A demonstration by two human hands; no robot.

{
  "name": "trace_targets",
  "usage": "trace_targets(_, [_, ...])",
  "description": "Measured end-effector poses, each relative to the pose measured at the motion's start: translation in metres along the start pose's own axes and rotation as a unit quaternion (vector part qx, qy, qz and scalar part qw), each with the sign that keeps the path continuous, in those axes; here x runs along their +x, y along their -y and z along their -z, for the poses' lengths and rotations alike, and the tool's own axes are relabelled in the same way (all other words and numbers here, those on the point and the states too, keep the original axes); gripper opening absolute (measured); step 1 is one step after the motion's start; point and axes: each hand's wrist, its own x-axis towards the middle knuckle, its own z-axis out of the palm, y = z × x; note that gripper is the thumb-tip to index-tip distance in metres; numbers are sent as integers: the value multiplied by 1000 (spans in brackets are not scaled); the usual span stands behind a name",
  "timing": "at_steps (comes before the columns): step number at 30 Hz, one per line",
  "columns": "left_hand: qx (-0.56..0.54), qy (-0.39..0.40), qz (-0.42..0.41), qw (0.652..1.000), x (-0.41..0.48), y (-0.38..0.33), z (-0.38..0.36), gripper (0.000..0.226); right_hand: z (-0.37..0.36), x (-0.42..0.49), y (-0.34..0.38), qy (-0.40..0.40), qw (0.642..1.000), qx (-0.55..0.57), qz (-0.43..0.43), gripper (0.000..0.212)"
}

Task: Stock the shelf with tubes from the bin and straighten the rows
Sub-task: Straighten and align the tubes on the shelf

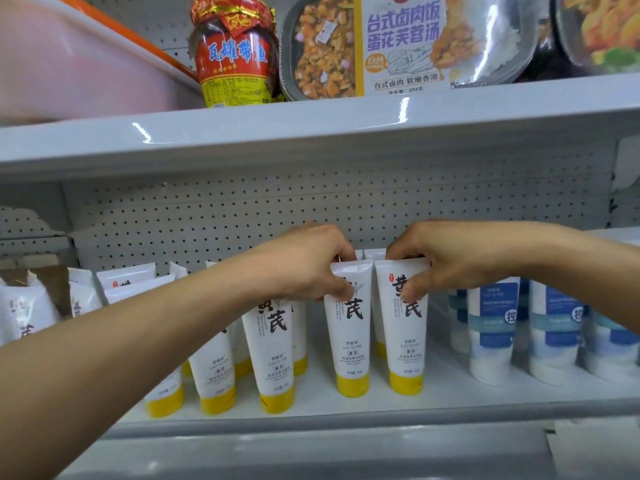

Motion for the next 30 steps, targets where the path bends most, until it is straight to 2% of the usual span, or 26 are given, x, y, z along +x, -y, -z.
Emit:
trace_targets(10, [0,6,4,1000,-1,2,0,20,-2,2,-1,-7,1000,11,0,9])
trace_targets(17, [-8,24,2,1000,-2,2,2,16,-3,2,-7,12,996,87,2,10])
trace_targets(25, [-27,25,12,999,1,3,-1,16,-4,2,-5,11,996,86,-14,11])
trace_targets(30, [-35,26,15,999,0,0,2,15,-1,2,0,7,999,39,-19,14])
